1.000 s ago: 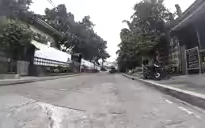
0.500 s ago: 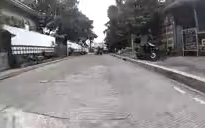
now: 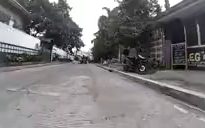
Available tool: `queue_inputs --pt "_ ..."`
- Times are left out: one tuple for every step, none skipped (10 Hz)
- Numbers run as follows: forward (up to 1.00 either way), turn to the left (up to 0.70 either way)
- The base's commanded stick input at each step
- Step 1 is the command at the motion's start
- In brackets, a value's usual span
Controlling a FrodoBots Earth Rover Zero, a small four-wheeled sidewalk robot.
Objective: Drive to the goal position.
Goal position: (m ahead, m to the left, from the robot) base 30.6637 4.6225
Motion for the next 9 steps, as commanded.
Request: queue_inputs --pt "1.0 0.0" --pt "1.0 0.0" --pt "1.0 0.0" --pt "1.0 0.0" --pt "1.0 0.0" --pt "1.0 0.0" --pt "1.0 0.0" --pt "1.0 0.0" --pt "1.0 0.0"
